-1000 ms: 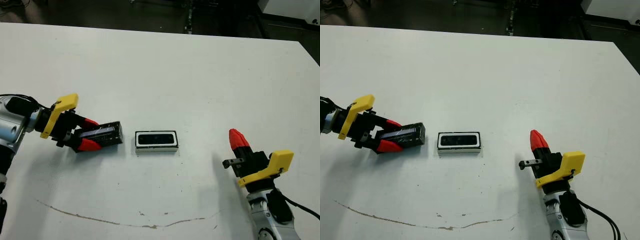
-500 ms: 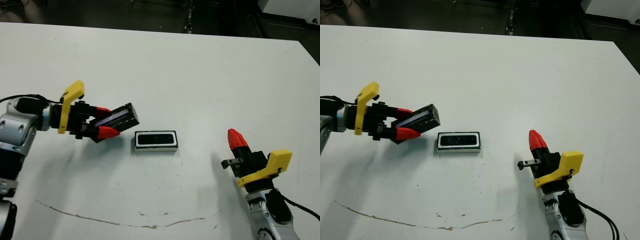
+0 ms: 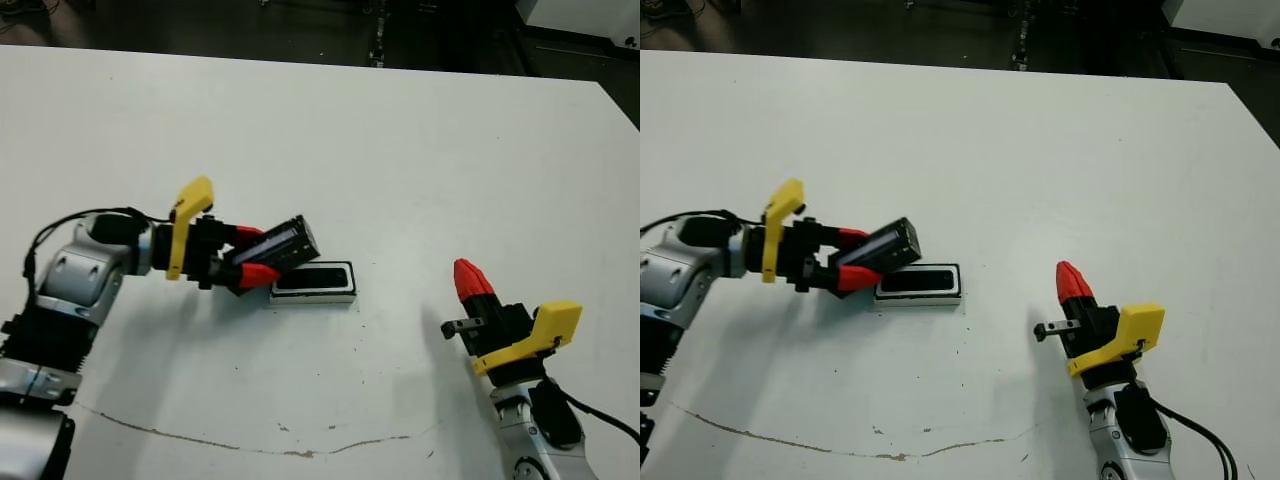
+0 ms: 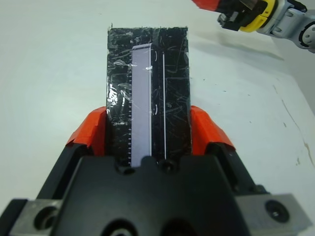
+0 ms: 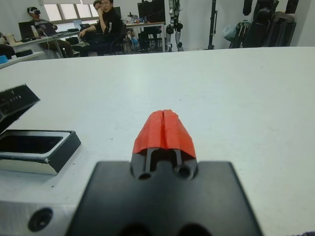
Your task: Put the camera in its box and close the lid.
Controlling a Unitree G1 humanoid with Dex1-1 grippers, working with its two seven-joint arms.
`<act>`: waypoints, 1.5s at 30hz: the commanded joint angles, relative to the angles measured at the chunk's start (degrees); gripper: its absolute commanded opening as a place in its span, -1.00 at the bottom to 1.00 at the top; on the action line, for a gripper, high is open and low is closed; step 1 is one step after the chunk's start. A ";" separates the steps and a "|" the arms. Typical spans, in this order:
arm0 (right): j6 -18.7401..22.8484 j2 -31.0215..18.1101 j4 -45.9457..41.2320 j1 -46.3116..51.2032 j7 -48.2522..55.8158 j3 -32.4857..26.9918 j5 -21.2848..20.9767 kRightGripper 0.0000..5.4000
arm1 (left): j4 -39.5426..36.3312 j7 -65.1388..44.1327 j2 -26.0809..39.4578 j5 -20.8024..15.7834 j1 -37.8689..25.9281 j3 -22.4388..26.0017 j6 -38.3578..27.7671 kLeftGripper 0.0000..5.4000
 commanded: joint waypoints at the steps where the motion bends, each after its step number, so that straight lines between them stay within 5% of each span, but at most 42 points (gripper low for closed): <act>1: -0.28 -0.43 -0.10 0.83 -0.34 -0.28 -0.39 -1.00 | 0.92 0.03 -0.45 0.81 1.01 -1.02 -0.80 0.17; 30: 0.11 -0.27 0.17 0.37 -0.76 -0.13 -0.56 -1.00 | 4.01 -0.65 -7.96 -1.41 3.78 -3.50 -2.86 0.17; 45: 0.03 -0.40 0.07 0.68 -0.57 -0.03 -0.38 -1.00 | 5.88 0.49 -10.67 1.10 3.84 -7.05 -4.70 0.17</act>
